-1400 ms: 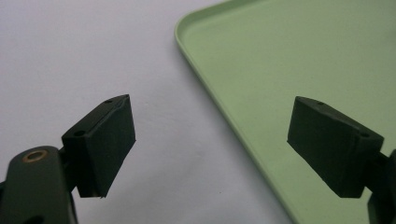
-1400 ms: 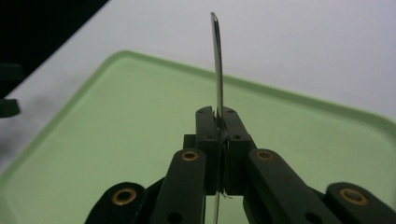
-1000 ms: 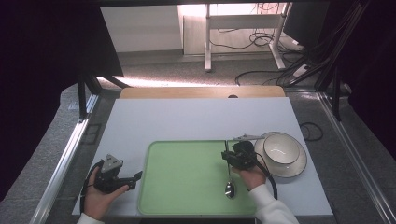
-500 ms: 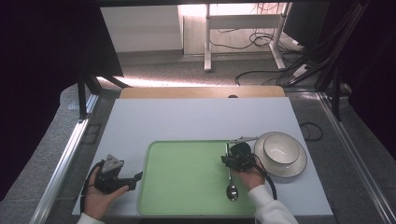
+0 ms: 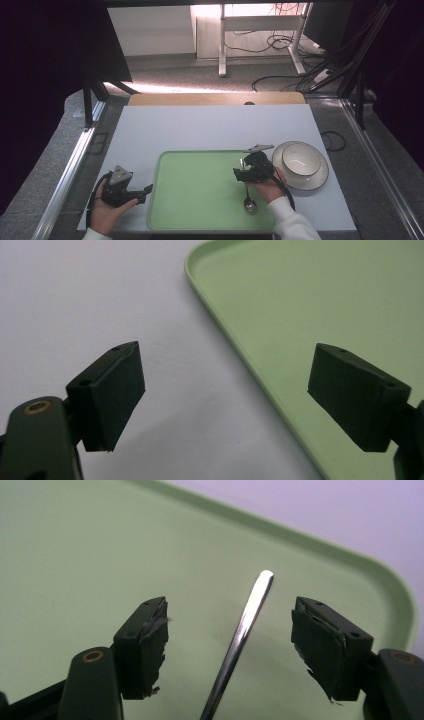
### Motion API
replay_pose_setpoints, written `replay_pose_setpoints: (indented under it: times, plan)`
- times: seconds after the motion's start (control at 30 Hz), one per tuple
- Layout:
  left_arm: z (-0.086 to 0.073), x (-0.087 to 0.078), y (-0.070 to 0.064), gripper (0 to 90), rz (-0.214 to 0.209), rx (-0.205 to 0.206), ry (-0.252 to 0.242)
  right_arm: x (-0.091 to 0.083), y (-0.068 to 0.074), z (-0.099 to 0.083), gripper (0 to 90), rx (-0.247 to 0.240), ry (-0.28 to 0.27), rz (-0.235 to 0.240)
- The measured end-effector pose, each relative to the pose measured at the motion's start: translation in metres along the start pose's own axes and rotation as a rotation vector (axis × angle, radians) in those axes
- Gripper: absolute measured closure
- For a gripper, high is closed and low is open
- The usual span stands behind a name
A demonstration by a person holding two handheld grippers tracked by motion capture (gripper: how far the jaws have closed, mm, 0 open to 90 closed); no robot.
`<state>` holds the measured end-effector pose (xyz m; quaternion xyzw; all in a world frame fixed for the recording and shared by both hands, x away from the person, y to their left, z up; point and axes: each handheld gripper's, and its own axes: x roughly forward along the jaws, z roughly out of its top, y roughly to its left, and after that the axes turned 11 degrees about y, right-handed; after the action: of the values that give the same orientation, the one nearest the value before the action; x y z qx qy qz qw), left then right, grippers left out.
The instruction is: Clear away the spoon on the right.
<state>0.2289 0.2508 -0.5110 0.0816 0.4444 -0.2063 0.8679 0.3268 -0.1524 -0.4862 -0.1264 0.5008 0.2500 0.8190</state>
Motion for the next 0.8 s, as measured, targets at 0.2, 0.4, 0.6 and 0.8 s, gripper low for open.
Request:
replay_pose_setpoints:
  times: [0.2, 0.4, 0.6, 0.8]
  plan:
    - [0.000, 0.000, 0.001, 14.6, -0.001, -0.001, 0.000, -0.009, -0.007, 0.000, 31.0, 0.009, -0.047, 0.031]
    - [0.000, -0.002, 0.001, 14.5, 0.000, -0.001, -0.007, -0.018, -0.009, 0.000, 31.1, -0.035, -0.114, 0.065]
    - [0.000, -0.001, 0.002, 14.5, 0.000, -0.004, -0.007, -0.037, -0.013, -0.006, 30.6, -0.091, -0.194, 0.116]
    - [0.001, 0.000, 0.002, 14.6, 0.001, -0.004, -0.007, -0.060, -0.026, -0.025, 30.7, -0.115, -0.275, 0.127]
